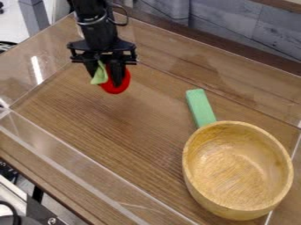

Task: Move the red fruit to the left

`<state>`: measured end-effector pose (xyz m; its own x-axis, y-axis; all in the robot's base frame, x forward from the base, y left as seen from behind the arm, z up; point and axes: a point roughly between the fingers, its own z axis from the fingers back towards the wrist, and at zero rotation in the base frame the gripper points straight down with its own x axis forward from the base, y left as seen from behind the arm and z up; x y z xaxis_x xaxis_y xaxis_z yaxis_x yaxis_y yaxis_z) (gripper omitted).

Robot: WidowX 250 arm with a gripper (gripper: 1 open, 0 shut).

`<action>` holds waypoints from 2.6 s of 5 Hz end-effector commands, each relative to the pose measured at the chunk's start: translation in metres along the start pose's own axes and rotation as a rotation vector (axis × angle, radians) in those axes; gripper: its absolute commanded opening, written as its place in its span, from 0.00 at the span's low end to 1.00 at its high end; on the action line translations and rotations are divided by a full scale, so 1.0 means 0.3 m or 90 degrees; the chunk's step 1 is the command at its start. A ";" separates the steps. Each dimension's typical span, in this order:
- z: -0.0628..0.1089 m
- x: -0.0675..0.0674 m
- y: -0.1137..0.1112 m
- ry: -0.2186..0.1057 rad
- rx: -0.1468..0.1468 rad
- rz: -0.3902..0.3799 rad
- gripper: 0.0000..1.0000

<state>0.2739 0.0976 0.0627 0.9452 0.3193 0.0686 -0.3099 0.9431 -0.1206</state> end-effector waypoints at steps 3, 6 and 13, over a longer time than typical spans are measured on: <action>0.113 0.086 0.014 -0.020 -0.004 0.018 0.00; 0.099 0.035 -0.013 -0.005 -0.019 0.088 0.00; 0.079 0.177 0.298 -0.001 -0.023 0.043 0.00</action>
<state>0.2847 0.1973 0.0611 0.9185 0.3954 -0.0009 -0.3893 0.9038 -0.1776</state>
